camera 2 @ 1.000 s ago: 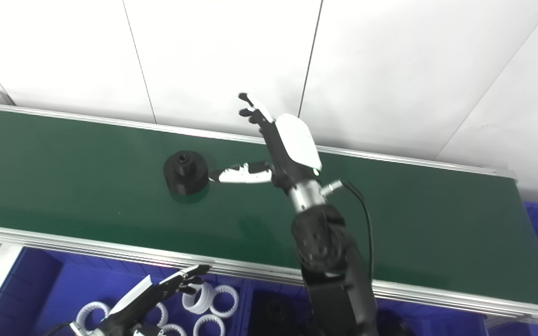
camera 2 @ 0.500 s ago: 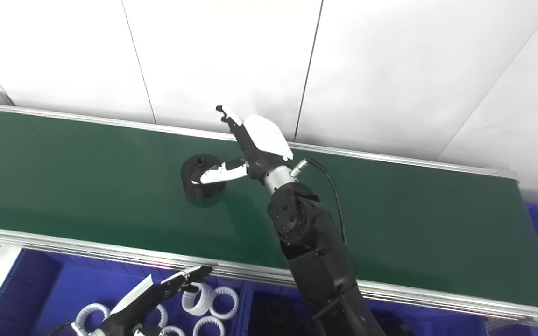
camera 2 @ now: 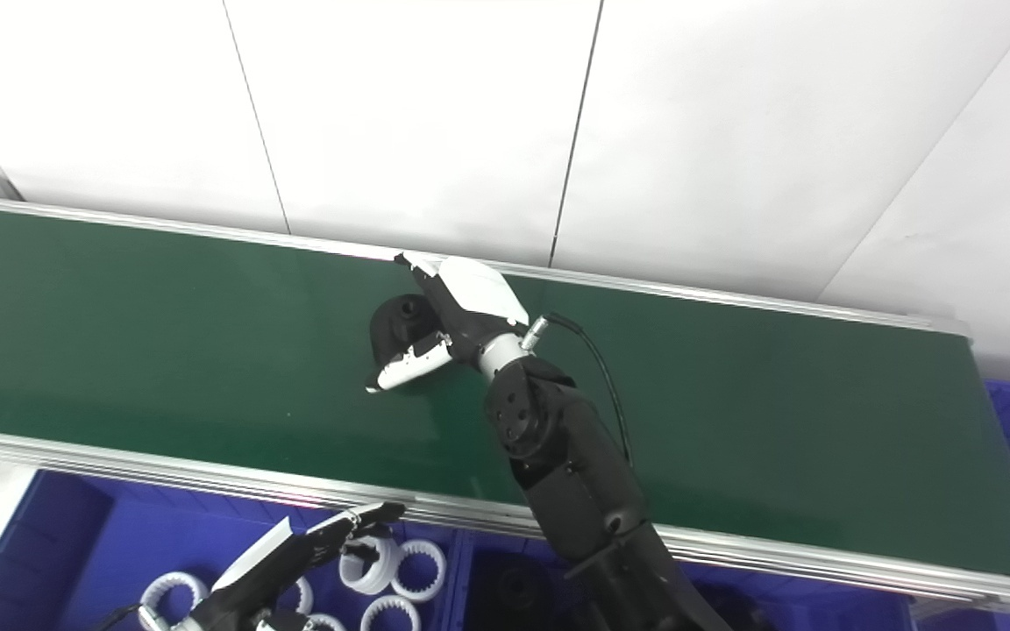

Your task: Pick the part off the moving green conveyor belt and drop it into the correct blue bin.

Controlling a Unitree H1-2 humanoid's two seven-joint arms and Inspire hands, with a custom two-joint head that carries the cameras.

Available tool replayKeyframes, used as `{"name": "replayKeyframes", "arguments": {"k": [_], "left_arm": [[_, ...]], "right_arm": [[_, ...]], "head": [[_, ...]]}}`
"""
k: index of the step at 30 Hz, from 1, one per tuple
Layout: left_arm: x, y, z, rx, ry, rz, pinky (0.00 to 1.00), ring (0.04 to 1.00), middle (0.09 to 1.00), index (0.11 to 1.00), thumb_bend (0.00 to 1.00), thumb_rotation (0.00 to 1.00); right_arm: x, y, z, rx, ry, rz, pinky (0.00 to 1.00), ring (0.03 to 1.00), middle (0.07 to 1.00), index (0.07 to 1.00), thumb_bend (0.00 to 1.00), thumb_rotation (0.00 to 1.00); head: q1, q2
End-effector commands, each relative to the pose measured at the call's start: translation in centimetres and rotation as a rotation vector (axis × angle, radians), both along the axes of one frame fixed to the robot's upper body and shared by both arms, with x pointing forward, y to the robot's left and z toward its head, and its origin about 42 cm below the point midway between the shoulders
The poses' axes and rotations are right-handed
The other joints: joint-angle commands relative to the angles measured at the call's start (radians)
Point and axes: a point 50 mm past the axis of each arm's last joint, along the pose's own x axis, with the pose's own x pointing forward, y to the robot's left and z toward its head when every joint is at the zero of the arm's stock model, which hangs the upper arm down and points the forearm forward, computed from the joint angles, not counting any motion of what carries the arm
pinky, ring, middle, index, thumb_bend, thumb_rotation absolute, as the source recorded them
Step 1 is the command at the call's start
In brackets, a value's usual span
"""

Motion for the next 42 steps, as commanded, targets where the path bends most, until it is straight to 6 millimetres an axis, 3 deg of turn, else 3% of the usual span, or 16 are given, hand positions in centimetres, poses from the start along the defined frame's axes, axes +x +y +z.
{"name": "replayKeyframes", "arguments": {"k": [1, 4, 9, 12, 14, 15, 17, 20, 26, 31, 36, 39, 42], "left_arm": [[0.0, 0.0, 0.9, -0.028, -0.051, -0.007, 0.73, 0.849, 0.903, 0.893, 0.95, 0.24], [0.0, 0.0, 0.9, -0.02, -0.058, -0.007, 0.71, 0.835, 0.899, 0.899, 0.95, 0.24], [-0.1, 0.0, 1.1, -0.01, -0.072, -0.001, 0.77, 0.852, 0.889, 0.908, 0.96, 0.25], [-0.1, -0.1, 1.0, -0.015, -0.071, 0.005, 0.75, 0.841, 0.891, 0.911, 0.96, 0.25], [-0.1, -0.1, 1.0, -0.012, -0.074, 0.008, 0.73, 0.83, 0.885, 0.909, 0.96, 0.25], [0.0, -0.1, 1.0, -0.012, -0.075, 0.006, 0.74, 0.833, 0.886, 0.91, 0.96, 0.25], [0.0, -0.1, 1.0, -0.016, -0.072, 0.006, 0.74, 0.837, 0.893, 0.914, 0.96, 0.25], [0.0, -0.1, 1.0, -0.015, -0.072, 0.004, 0.69, 0.822, 0.897, 0.914, 0.96, 0.25], [0.1, 0.0, 1.0, -0.003, -0.08, 0.0, 0.71, 0.83, 0.909, 0.922, 0.95, 0.26], [0.0, 0.0, 1.3, -0.011, -0.082, 0.002, 0.71, 0.836, 0.911, 0.921, 0.95, 0.26], [-0.2, -0.1, 1.9, -0.009, -0.109, -0.006, 0.66, 0.823, 0.926, 0.93, 0.95, 0.26], [-0.4, -0.2, 2.4, -0.023, -0.114, -0.01, 0.75, 0.869, 0.938, 0.947, 0.95, 0.24], [-0.5, -0.2, 2.7, -0.03, -0.119, -0.017, 0.79, 0.901, 0.957, 0.969, 0.95, 0.22]], "right_arm": [[0.2, 0.5, 1.1, 0.006, -0.039, -0.009, 0.7, 0.841, 0.893, 0.92, 0.95, 0.18], [0.0, 0.2, 0.4, -0.022, -0.023, -0.018, 0.69, 0.814, 0.865, 0.891, 0.89, 0.05], [-0.2, -0.3, -0.7, -0.051, -0.008, -0.034, 0.67, 0.805, 0.852, 0.848, 0.83, 0.0], [-0.2, -0.7, -1.5, -0.064, -0.01, -0.042, 0.65, 0.78, 0.825, 0.82, 0.78, 0.0], [0.0, -1.0, -1.9, -0.073, -0.021, -0.046, 0.59, 0.688, 0.742, 0.737, 0.69, 0.0], [0.0, -1.1, -1.9, -0.074, -0.04, -0.046, 0.55, 0.65, 0.702, 0.62, 0.6, 0.05], [0.0, -1.1, -2.0, -0.077, -0.073, -0.05, 0.47, 0.477, 0.552, 0.534, 0.53, 0.01], [-0.1, -1.1, -2.1, -0.072, -0.11, -0.059, 0.43, 0.435, 0.518, 0.507, 0.52, 0.0], [-0.5, -1.0, -2.2, -0.052, -0.174, -0.066, 0.39, 0.427, 0.513, 0.503, 0.52, 0.0], [-1.7, -1.4, -1.0, 0.004, -0.216, -0.091, 0.43, 0.439, 0.52, 0.492, 0.52, 0.0], [-4.7, -3.2, 2.9, 0.112, -0.302, -0.12, 0.43, 0.429, 0.498, 0.514, 0.52, 0.0], [-6.6, -4.6, 5.0, 0.172, -0.377, -0.148, 0.38, 0.4, 0.478, 0.535, 0.51, 0.0], [-9.0, -6.6, 6.9, 0.243, -0.412, -0.203, 0.34, 0.378, 0.474, 0.55, 0.51, 0.0]], "head": [[0.001, 0.002], [0.003, 0.004], [0.003, 0.006], [0.004, 0.008], [0.004, 0.008], [0.004, 0.01], [0.002, 0.011], [0.001, 0.014], [-0.006, 0.021], [-0.014, 0.051], [-0.02, 0.117], [-0.016, 0.139], [-0.004, 0.187]]}}
